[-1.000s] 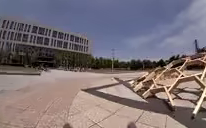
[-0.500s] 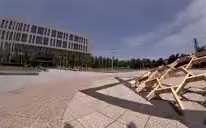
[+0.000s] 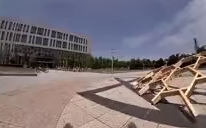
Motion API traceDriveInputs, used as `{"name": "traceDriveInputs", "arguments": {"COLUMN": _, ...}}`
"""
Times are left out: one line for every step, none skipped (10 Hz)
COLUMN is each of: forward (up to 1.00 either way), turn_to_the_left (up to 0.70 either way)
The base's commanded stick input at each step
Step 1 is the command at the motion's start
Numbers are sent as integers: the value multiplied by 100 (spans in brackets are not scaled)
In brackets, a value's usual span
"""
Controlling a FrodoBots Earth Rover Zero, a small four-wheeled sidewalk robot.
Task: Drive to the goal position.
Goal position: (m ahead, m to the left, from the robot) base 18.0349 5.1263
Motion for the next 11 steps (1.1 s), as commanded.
{"name": "traceDriveInputs", "arguments": {"forward": 45, "turn_to_the_left": 0}}
{"name": "traceDriveInputs", "arguments": {"forward": 45, "turn_to_the_left": 0}}
{"name": "traceDriveInputs", "arguments": {"forward": 45, "turn_to_the_left": 0}}
{"name": "traceDriveInputs", "arguments": {"forward": 45, "turn_to_the_left": 0}}
{"name": "traceDriveInputs", "arguments": {"forward": 45, "turn_to_the_left": 0}}
{"name": "traceDriveInputs", "arguments": {"forward": 45, "turn_to_the_left": 0}}
{"name": "traceDriveInputs", "arguments": {"forward": 45, "turn_to_the_left": 0}}
{"name": "traceDriveInputs", "arguments": {"forward": 45, "turn_to_the_left": 0}}
{"name": "traceDriveInputs", "arguments": {"forward": 45, "turn_to_the_left": 0}}
{"name": "traceDriveInputs", "arguments": {"forward": 45, "turn_to_the_left": 0}}
{"name": "traceDriveInputs", "arguments": {"forward": 45, "turn_to_the_left": 0}}
